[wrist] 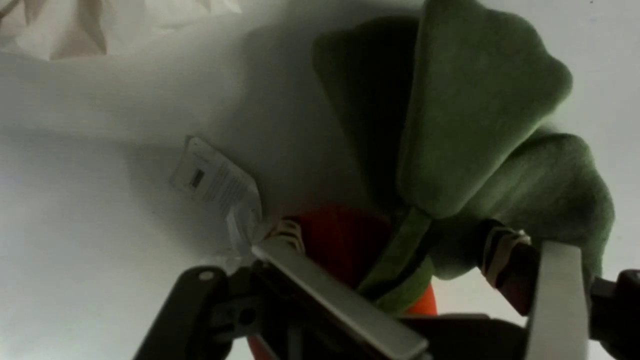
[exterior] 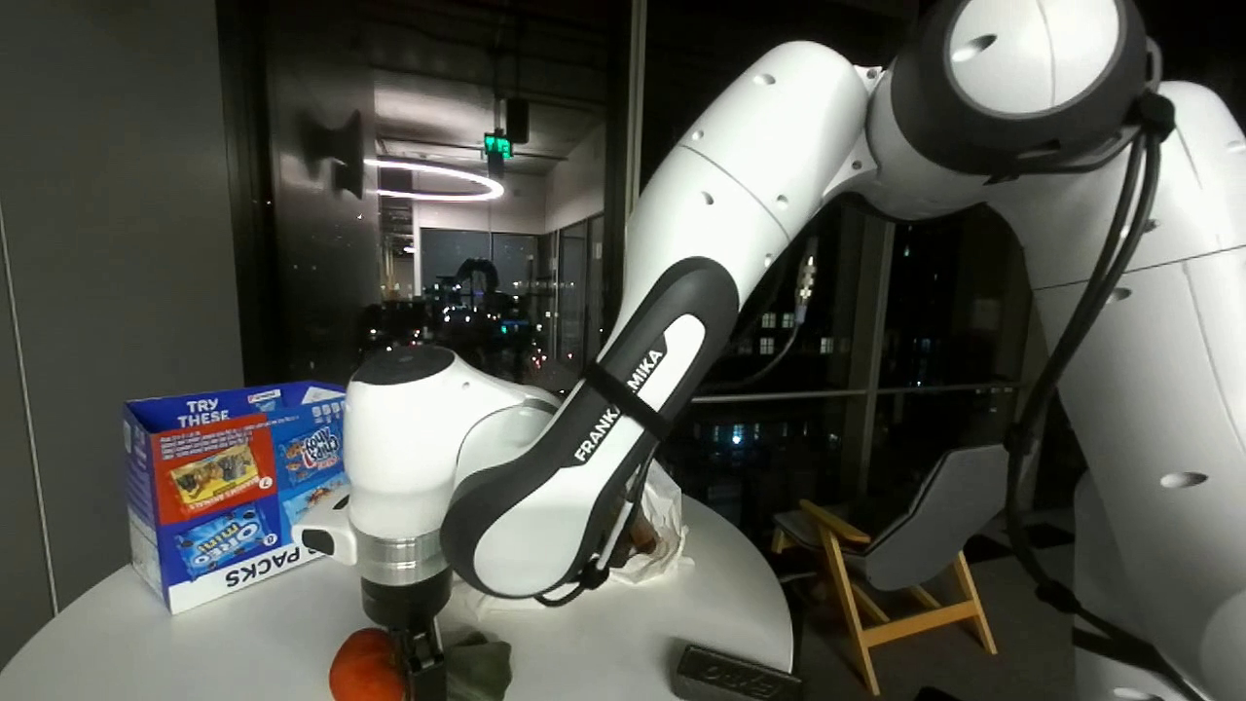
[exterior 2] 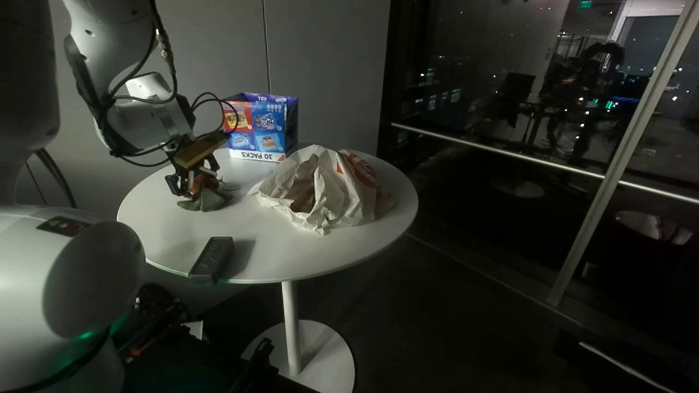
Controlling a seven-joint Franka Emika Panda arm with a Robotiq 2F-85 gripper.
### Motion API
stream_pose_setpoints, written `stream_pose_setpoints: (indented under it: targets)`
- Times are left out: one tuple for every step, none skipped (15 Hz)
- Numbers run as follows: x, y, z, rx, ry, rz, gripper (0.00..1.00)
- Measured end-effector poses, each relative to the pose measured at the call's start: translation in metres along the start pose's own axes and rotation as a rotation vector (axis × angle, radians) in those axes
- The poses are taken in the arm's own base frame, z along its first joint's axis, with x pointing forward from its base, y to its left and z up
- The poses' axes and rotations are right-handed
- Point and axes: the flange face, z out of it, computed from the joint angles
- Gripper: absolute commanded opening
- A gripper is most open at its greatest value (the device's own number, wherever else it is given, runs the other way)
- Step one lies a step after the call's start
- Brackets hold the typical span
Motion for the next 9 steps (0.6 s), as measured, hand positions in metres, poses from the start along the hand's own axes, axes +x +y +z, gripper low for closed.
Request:
stream_pose_setpoints:
  targets:
    - [0.0002,0.0026,0.0012,0.002,-0.007,0.003,0.49]
    - [0.0,0.0052,0.0007,0.002,-0.014,0.006,0.42]
    - [-0.0004,0.0075,-0.0003,0.002,-0.025,0.011,0.36]
    - [-0.0005,0.0093,-0.0014,0.003,-0.036,0.013,0.27]
    - [-0.0004,0.0106,-0.0027,0.004,-0.046,0.016,0.21]
    - [-0.0004,0.0113,-0.0036,0.006,-0.056,0.019,0.13]
    - [-0.0007,0.0115,-0.004,0.01,-0.064,0.024,0.1]
    - [-0.0013,0.0114,-0.0041,0.016,-0.069,0.03,0.08]
    - [-0.0019,0.0116,-0.0046,0.021,-0.072,0.037,0.11]
